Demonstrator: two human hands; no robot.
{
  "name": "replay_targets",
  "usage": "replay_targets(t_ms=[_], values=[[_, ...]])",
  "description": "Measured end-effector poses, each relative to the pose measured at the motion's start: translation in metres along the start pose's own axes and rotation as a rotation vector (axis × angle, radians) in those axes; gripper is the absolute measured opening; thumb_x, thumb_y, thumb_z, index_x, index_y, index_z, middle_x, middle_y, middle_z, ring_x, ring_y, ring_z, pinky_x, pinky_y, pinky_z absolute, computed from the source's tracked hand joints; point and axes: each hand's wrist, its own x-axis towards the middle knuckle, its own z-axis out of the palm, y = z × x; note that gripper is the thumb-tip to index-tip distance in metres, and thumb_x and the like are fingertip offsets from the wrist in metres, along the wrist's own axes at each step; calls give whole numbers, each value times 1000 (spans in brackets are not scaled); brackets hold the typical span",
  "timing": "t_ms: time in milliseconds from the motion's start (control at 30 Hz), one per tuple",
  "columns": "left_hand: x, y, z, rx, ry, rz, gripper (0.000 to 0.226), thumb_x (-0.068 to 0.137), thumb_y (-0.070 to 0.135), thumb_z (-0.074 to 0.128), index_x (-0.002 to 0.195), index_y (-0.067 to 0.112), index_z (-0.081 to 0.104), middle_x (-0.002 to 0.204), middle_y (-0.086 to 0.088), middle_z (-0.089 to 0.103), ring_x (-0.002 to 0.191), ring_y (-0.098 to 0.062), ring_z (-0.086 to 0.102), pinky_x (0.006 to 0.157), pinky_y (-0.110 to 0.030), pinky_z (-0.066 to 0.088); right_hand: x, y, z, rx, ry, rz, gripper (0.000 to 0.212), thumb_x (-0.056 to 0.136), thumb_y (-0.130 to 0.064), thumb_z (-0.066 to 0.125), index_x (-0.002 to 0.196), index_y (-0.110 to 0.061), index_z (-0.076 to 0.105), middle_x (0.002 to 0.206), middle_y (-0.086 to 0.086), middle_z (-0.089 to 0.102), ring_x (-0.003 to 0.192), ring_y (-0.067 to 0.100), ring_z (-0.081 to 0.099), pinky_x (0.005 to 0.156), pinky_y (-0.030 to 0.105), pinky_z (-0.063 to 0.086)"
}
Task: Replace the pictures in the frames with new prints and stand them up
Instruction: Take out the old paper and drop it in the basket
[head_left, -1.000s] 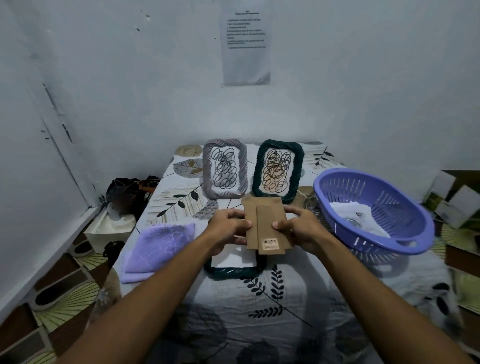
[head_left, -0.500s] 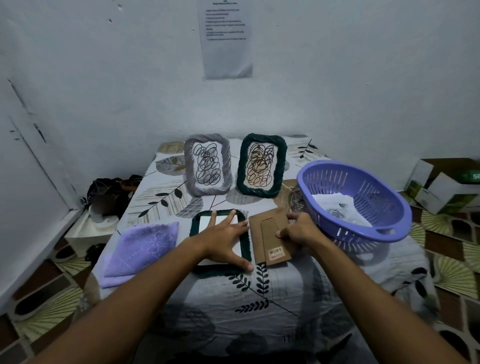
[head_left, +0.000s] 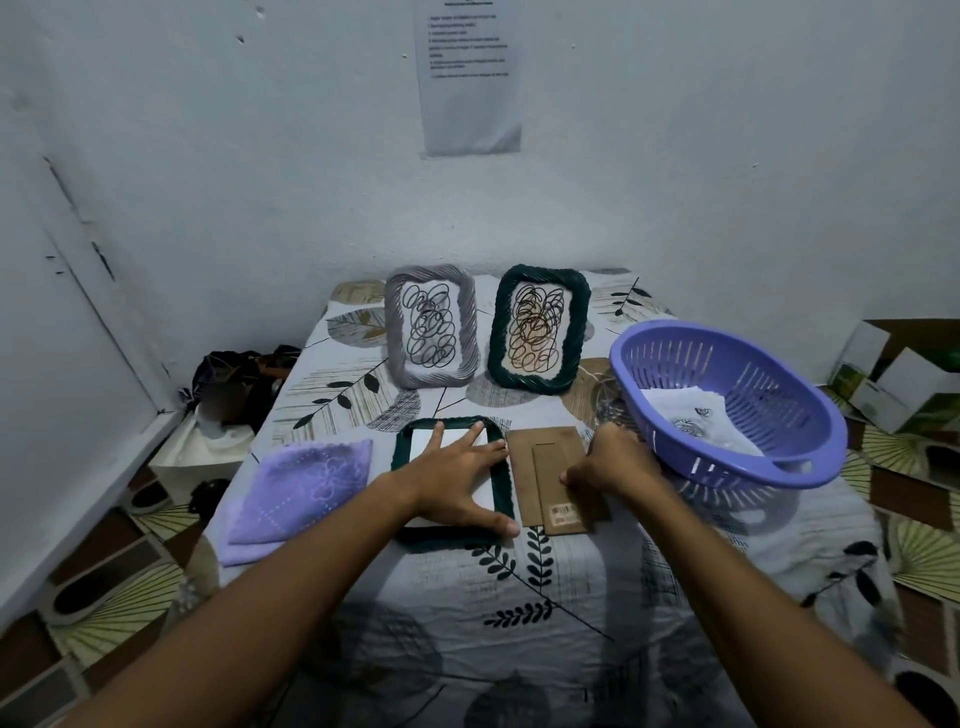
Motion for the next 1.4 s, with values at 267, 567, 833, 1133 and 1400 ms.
replay_targets(t_ms=[267, 567, 833, 1133, 1400], values=[[-49, -44, -8, -150, 100, -164, 116, 58, 88, 52, 149, 19, 33, 158, 4, 25, 148, -11, 8, 120, -50, 3, -5, -37, 1, 398, -73, -204, 10, 84, -4, 65, 93, -4, 69, 86, 9, 67, 75, 18, 63, 70, 30, 55], [-86, -47, -4, -183, 51, -213, 101, 70, 64, 71, 151, 20, 30, 160, 5, 16, 148, -11, 1, 119, -37, 1, -6, -74, 29, 462, -188, -104, 15, 84, 5, 55, 84, 1, 69, 78, 20, 71, 64, 23, 66, 41, 20, 39], [-88, -42, -6, -171, 59, -227, 96, 73, 57, 74, 150, 20, 31, 160, 6, 17, 148, -11, 2, 118, -39, 1, -5, -74, 32, 634, -134, -54, 13, 79, 8, 67, 87, -3, 68, 83, 18, 69, 70, 23, 63, 53, 27, 47], [-86, -46, -3, -170, 75, -217, 99, 69, 62, 75, 148, 20, 34, 159, 7, 22, 148, -11, 5, 120, -44, 0, 1, -79, 42, 578, -85, -21, 14, 66, 1, 82, 73, -2, 70, 79, 14, 70, 78, 26, 65, 76, 40, 58], [-91, -36, -10, -152, 66, -236, 100, 74, 57, 73, 153, 21, 23, 161, 0, 12, 148, -16, 4, 118, -38, -3, 9, -80, 44, 307, -50, -60, 18, 66, -17, 85, 74, -7, 72, 81, 11, 71, 79, 26, 66, 78, 43, 57]])
